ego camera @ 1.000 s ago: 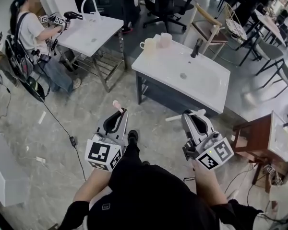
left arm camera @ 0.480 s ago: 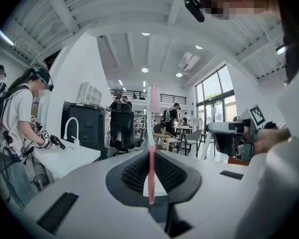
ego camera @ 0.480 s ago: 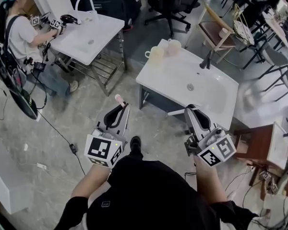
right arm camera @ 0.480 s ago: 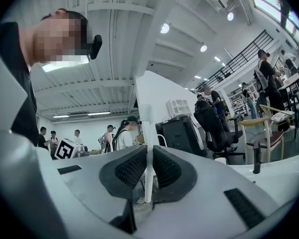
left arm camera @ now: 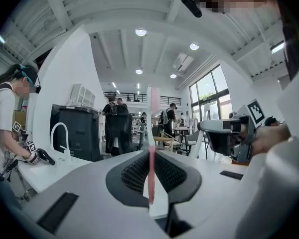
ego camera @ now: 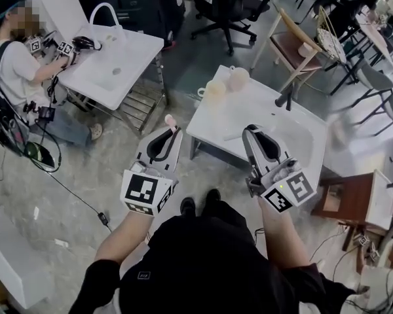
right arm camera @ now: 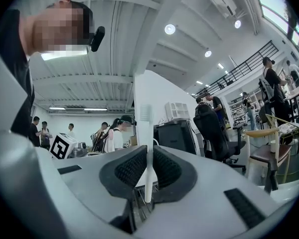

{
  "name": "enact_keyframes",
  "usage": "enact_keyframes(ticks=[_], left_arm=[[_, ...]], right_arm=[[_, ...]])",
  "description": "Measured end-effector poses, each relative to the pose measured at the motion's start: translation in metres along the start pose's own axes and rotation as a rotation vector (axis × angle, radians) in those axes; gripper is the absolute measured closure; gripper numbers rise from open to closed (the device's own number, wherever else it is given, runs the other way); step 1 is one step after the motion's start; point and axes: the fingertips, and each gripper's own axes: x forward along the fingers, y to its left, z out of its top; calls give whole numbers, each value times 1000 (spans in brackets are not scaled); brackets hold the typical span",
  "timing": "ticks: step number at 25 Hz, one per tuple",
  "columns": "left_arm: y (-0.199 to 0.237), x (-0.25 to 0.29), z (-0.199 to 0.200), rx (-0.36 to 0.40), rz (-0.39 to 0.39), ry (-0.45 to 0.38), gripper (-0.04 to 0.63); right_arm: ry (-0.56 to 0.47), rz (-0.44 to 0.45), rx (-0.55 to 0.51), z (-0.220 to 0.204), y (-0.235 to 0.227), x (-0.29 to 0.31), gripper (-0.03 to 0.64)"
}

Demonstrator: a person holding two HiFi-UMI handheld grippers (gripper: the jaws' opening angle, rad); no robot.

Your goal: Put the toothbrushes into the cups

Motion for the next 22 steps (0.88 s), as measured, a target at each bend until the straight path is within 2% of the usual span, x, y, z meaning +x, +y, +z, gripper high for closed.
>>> enact_keyframes(ticks=[5,10,22], left_arm=[[21,46,7,-2,6,-14,557],[42,96,13,-63,17,-49,557],[56,215,-9,-80,130,6,557]], right_arm=[[9,4,-17,-5,-36,43,563],[22,17,-4,-11,-80,74,563],[72,98,57,-31,-196,128,563]])
